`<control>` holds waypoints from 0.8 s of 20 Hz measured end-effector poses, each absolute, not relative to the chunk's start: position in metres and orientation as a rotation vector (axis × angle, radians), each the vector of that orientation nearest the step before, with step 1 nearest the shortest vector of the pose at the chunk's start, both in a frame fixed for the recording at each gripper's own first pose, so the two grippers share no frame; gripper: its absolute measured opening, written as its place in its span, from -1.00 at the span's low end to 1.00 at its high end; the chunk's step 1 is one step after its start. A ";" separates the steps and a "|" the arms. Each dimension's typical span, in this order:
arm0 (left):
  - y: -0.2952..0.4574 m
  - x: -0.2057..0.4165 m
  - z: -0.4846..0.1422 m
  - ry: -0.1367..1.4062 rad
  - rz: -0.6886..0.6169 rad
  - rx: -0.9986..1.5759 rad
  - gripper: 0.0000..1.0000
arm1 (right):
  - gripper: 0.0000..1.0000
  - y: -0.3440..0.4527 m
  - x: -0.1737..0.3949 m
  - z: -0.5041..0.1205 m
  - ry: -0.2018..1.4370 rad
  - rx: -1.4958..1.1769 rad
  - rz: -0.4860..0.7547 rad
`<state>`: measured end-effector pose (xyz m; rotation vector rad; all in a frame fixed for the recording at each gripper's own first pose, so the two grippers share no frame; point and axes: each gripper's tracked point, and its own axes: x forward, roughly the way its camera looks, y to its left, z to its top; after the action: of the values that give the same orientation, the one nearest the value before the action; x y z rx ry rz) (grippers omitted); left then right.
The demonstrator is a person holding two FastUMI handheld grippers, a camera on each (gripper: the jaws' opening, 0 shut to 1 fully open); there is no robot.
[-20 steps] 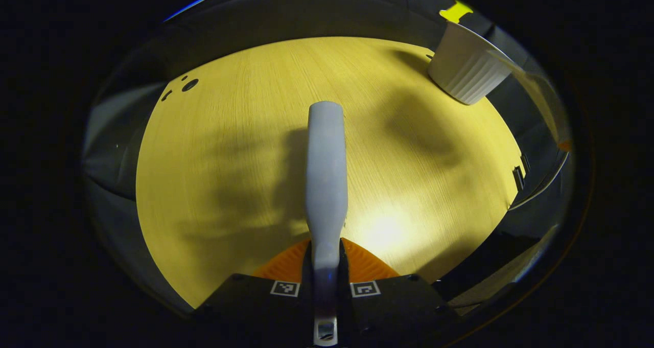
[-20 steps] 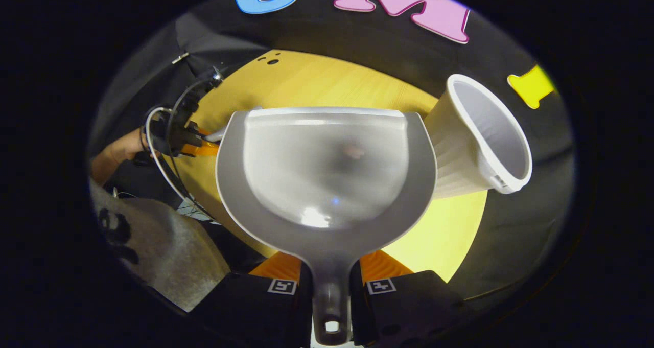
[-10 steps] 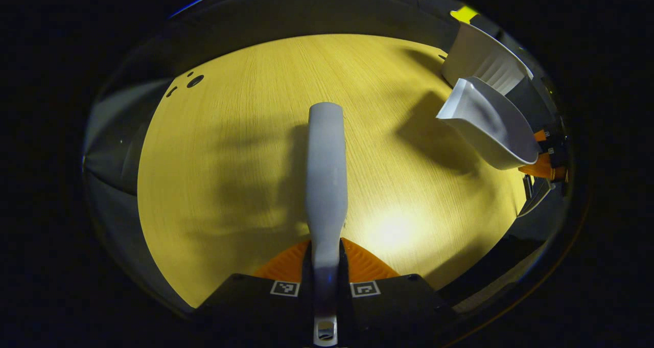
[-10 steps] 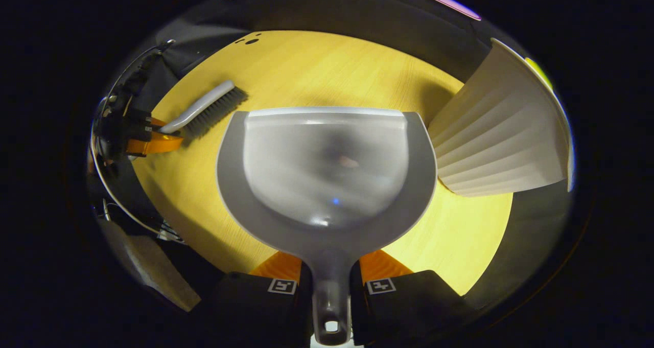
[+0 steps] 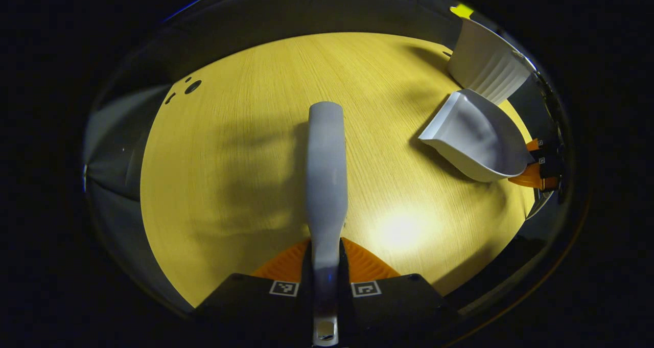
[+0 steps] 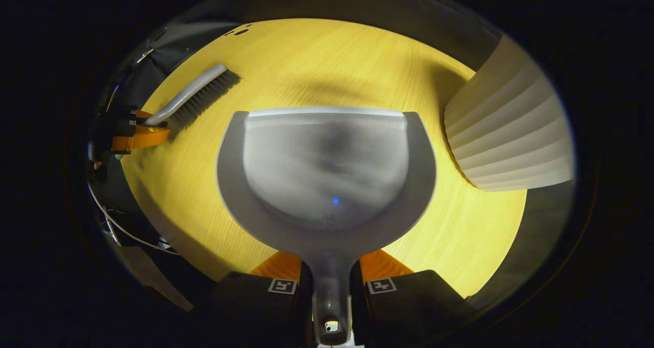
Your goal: Pick up the small broom and dustpan from the desktop, sweep the trash into the dustpan with the broom, and then empty the trash into the garbage bin.
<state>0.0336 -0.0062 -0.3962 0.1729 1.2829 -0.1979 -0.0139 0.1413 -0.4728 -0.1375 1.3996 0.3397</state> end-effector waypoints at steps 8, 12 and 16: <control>-0.007 0.034 -0.395 1.299 -0.218 0.182 -0.49 | -0.25 0.142 -0.016 -0.471 1.406 -0.147 0.318; -0.008 0.033 -0.398 1.301 -0.220 0.157 -0.39 | 0.04 0.141 -0.018 -0.465 1.399 -0.122 0.304; -0.020 0.028 -0.395 1.291 -0.258 0.173 -0.31 | 0.12 0.141 -0.018 -0.463 1.394 -0.116 0.301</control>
<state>0.0281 -0.0200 -0.3949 0.1734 1.2911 -0.2584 -0.0176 0.1407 -0.4630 -0.1157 1.3937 0.3009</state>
